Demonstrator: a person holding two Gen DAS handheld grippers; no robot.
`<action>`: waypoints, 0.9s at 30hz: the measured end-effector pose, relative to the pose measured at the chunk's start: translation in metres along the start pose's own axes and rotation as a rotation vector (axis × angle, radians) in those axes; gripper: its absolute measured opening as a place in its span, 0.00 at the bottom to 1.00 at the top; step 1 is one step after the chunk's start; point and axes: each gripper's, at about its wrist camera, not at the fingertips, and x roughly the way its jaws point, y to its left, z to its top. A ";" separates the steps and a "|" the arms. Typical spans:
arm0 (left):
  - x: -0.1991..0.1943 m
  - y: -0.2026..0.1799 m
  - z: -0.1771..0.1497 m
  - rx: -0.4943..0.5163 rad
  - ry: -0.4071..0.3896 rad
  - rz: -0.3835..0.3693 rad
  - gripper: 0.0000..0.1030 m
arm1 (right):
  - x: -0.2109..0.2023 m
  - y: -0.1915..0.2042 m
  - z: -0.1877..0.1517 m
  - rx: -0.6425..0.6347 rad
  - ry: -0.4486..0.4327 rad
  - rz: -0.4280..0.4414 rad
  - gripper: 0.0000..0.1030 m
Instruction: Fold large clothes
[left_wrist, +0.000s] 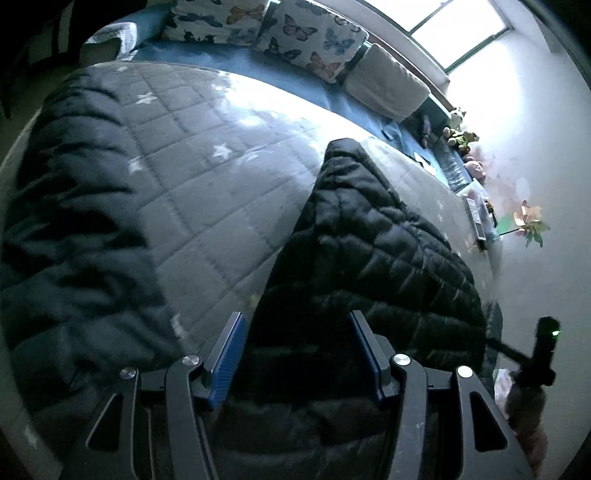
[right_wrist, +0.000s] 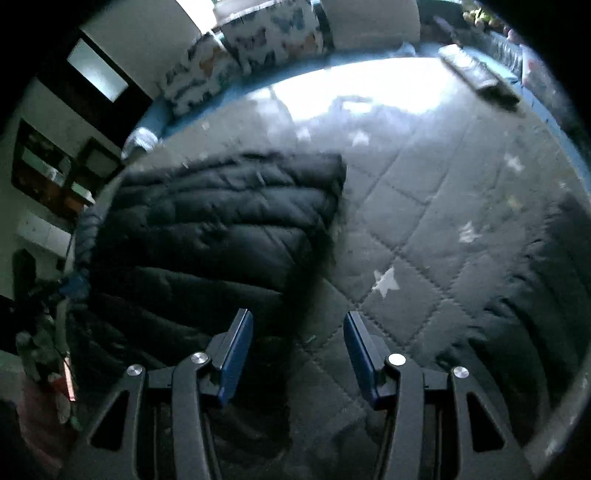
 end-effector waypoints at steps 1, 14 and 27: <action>0.005 -0.002 0.004 0.010 0.003 -0.004 0.62 | 0.008 -0.002 0.002 0.006 0.017 0.017 0.54; 0.061 -0.001 0.032 -0.009 0.043 0.001 0.79 | 0.034 -0.006 0.017 0.019 0.052 0.139 0.57; 0.038 -0.078 0.031 0.186 -0.224 0.117 0.14 | -0.007 0.054 0.050 -0.102 -0.157 0.108 0.18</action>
